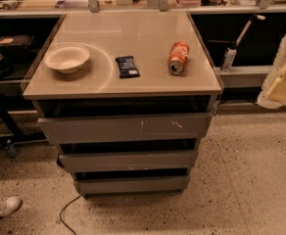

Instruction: Open middle drawer

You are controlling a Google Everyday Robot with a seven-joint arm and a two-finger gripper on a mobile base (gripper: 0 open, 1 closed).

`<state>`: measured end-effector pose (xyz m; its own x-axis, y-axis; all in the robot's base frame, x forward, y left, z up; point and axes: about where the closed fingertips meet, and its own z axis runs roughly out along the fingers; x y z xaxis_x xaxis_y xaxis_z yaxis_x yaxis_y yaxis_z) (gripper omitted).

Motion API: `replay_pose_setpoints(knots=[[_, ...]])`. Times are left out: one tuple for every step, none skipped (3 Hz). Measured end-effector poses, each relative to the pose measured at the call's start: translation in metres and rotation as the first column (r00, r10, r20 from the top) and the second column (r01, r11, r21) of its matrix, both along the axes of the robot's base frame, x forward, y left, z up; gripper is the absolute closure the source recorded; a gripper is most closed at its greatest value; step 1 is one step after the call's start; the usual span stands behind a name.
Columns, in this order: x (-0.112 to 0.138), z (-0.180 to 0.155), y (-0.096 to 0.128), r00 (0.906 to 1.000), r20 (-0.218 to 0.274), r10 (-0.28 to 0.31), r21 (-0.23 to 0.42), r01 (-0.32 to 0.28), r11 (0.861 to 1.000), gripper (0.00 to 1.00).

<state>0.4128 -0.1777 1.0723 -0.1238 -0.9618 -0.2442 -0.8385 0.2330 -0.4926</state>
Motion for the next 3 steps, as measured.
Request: replay_pose_setpoints(knots=[[0.000, 0.000, 0.000, 1.0000, 0.000, 0.000, 0.000, 0.000, 1.000, 0.00], [-0.006, -0.007, 0.010, 0.9999, 0.005, 0.014, -0.013, -0.014, 1.000, 0.00], [-0.023, -0.060, 0.034, 0.9980, -0.047, 0.042, -0.042, -0.044, 0.998, 0.00]])
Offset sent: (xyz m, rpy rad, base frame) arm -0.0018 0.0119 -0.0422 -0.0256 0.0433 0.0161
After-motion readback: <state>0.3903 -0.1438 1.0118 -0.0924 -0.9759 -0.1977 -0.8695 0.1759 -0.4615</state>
